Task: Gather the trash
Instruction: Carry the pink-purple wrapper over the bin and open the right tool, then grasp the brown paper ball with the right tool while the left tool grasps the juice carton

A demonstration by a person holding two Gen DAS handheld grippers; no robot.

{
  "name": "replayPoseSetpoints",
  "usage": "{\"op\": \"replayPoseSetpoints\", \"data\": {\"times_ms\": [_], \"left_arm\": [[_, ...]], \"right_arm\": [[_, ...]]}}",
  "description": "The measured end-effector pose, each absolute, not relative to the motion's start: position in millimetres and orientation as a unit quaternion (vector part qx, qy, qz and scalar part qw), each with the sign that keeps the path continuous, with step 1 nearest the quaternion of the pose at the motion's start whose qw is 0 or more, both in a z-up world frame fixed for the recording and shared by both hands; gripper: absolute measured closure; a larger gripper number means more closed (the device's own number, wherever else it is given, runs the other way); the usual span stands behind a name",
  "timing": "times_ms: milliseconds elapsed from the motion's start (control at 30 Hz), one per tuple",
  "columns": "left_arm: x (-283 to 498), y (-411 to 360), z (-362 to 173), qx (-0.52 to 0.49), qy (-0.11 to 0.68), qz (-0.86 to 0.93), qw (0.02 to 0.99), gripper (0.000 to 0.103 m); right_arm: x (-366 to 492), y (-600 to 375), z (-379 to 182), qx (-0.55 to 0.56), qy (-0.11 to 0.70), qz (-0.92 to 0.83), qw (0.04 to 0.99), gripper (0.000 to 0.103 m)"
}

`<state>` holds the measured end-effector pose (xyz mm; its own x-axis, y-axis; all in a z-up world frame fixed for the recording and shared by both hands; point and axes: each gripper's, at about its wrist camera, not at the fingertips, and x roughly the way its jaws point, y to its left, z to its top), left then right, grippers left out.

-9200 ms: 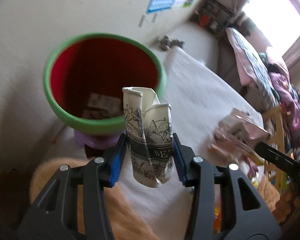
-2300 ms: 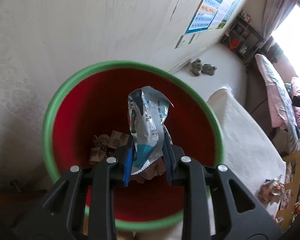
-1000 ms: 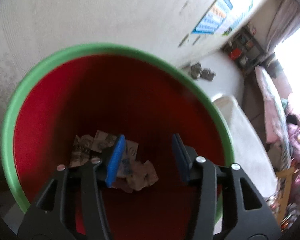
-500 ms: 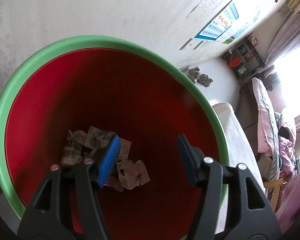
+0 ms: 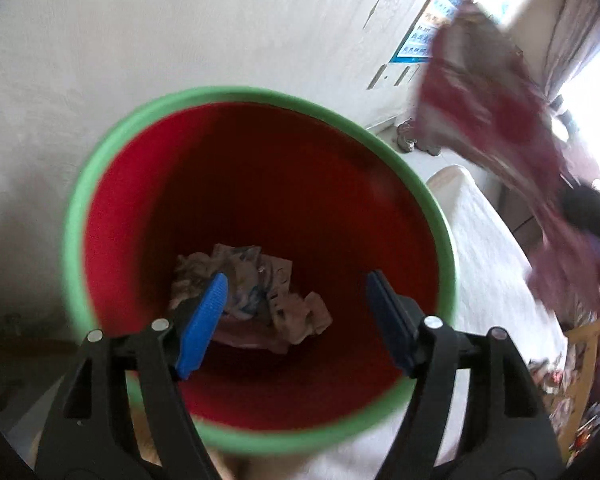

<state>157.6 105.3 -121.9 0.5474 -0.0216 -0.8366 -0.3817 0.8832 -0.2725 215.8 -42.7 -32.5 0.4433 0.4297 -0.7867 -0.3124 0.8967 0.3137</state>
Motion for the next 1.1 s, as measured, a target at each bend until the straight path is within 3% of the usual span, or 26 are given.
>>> {"op": "replayPoseSetpoints", "data": {"times_ms": [167,567,667,1100], "left_arm": [[125.4,91.7,-95.6,-0.168,0.440,0.110,0.875,0.034],[88.4,46.5,-30.7,-0.105,0.399,0.061,0.909,0.030],[79.4,24.8,-8.1,-0.091,0.381,0.042,0.919,0.026],[52.3,-66.2,65.4,0.004,0.304,-0.039,0.952,0.020]], "right_arm": [[212.7,-41.4,-26.9,0.059,0.471,0.240,0.847,0.053],[140.9,-159.8,-0.3,0.114,0.426,0.188,0.878,0.045],[109.0,-194.1,-7.5,0.119,0.429,0.152,0.883,0.040],[31.4,-268.2,-41.9,0.067,0.439,0.040,0.895,0.039]]}}
